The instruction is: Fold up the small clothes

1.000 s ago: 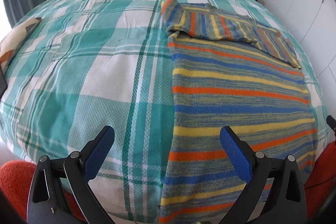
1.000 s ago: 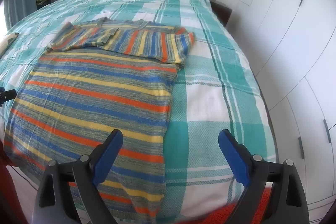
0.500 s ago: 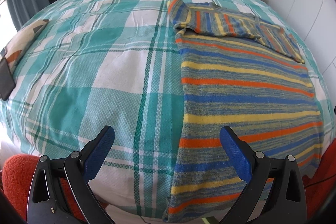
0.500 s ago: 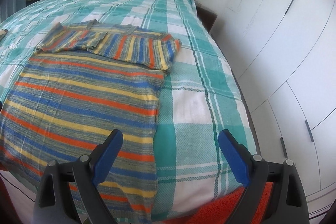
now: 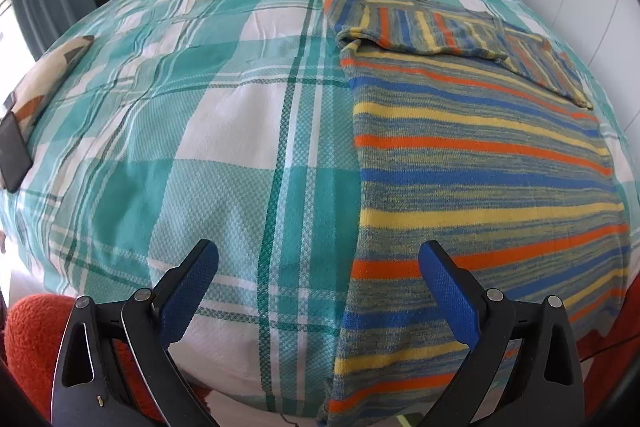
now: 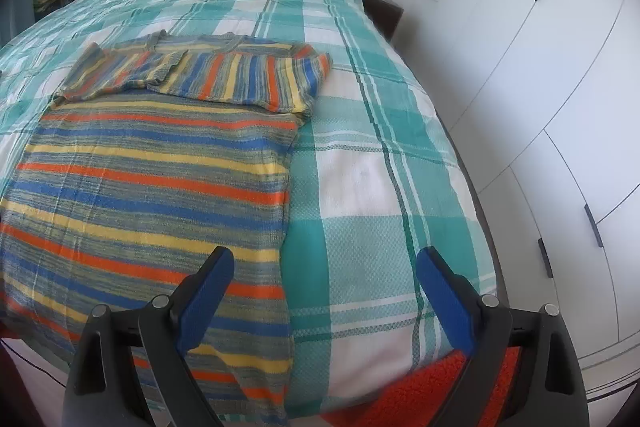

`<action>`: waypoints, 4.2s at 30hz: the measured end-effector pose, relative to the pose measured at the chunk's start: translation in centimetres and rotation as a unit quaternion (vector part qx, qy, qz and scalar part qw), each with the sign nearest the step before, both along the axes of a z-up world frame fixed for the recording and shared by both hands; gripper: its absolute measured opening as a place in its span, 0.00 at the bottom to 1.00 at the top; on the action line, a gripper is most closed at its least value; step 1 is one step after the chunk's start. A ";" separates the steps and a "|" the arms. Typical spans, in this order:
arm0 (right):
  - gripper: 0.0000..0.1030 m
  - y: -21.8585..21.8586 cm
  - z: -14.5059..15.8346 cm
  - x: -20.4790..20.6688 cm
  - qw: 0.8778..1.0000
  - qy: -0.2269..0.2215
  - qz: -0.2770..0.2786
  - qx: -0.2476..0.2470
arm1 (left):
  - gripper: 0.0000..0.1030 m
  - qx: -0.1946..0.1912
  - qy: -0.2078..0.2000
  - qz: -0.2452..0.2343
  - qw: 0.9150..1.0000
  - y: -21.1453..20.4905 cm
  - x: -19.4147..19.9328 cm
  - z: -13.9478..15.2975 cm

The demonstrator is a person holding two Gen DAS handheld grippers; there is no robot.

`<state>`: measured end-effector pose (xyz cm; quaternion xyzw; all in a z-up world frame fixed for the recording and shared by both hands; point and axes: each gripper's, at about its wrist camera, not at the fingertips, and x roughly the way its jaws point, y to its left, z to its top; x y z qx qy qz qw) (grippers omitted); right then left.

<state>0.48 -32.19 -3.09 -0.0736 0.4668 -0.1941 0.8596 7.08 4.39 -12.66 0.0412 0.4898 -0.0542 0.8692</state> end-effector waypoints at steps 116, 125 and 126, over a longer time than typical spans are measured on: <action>0.69 -9.1 -2.1 5.7 0.972 -0.052 0.026 0.229 | 0.83 0.028 -0.022 0.007 0.999 -3.9 5.5 4.1; 0.69 -8.3 -3.1 3.5 0.976 -0.047 0.018 0.212 | 0.85 0.035 -0.041 0.010 0.999 -4.8 4.0 5.5; 0.69 -8.0 -3.1 3.6 0.977 -0.049 0.022 0.207 | 0.85 0.036 -0.041 0.009 0.998 -4.9 3.9 5.5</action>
